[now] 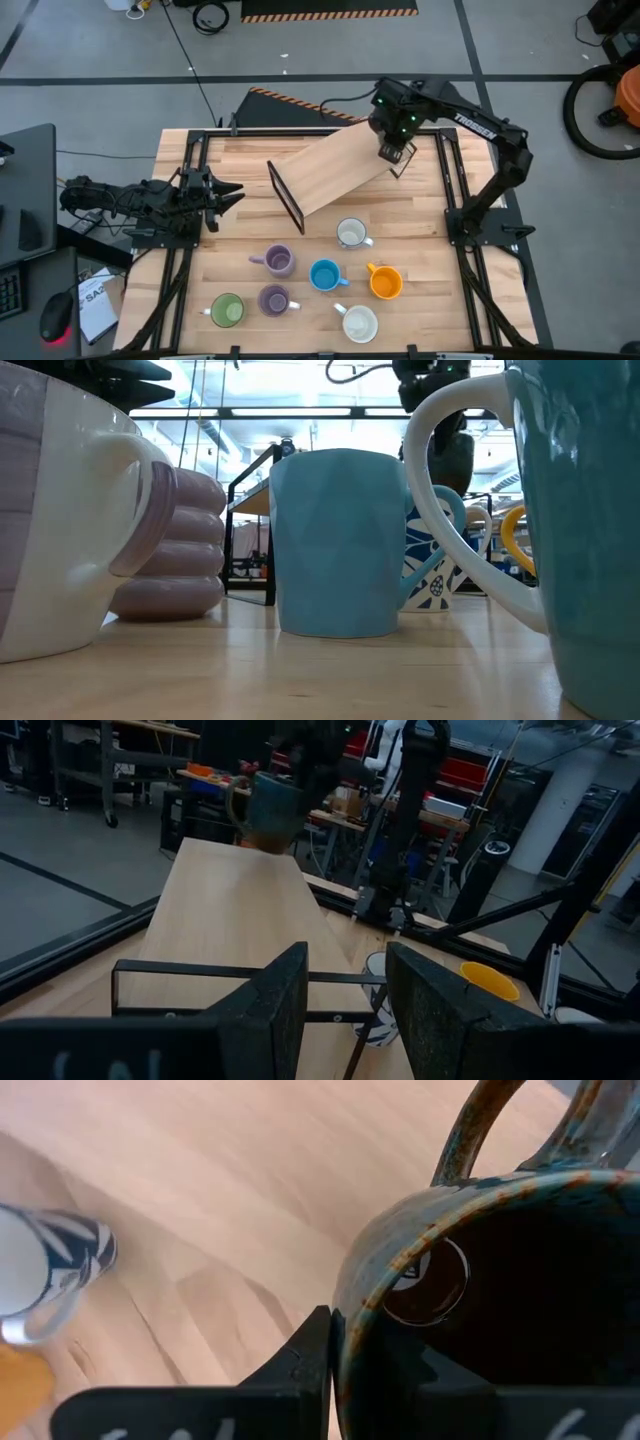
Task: Place coffee mugs
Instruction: Put the dark blue cup on the shelf
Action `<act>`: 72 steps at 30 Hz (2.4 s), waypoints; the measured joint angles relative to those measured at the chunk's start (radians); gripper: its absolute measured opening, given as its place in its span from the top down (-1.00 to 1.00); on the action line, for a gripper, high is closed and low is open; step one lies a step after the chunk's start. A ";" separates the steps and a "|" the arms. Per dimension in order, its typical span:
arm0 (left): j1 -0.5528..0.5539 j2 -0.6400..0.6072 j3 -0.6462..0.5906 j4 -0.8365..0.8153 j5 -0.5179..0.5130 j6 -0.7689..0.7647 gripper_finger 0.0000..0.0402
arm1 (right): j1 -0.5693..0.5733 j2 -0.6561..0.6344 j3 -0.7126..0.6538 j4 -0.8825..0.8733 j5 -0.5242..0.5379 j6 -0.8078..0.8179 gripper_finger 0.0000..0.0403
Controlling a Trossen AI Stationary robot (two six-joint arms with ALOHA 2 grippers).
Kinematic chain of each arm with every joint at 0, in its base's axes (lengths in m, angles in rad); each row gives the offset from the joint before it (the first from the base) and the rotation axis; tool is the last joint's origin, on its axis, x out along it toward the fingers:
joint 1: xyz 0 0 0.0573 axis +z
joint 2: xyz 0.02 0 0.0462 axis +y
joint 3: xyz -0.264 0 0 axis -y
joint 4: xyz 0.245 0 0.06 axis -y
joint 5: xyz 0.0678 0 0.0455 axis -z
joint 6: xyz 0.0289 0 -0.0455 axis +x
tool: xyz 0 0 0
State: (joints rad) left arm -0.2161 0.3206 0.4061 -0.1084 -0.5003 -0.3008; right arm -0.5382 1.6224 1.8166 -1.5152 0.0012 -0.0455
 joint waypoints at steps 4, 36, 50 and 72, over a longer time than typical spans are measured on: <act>0.000 0.000 0.000 -0.001 0.000 0.000 0.29 | -0.026 0.043 0.005 -0.012 -0.053 0.045 0.76; 0.000 0.000 0.000 -0.015 0.023 0.008 0.29 | -0.009 0.052 0.207 -0.052 0.030 -0.050 0.07; 0.000 0.000 0.000 -0.017 0.023 -0.001 0.29 | 0.141 -0.164 -0.050 -0.057 0.172 -0.402 0.07; 0.000 0.000 0.000 -0.016 0.023 0.005 0.29 | 0.073 -0.235 -0.203 0.063 0.299 -0.859 0.08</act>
State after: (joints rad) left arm -0.2162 0.3209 0.4061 -0.1246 -0.4774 -0.2955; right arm -0.4651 1.3876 1.6138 -1.4520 0.3004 -0.9049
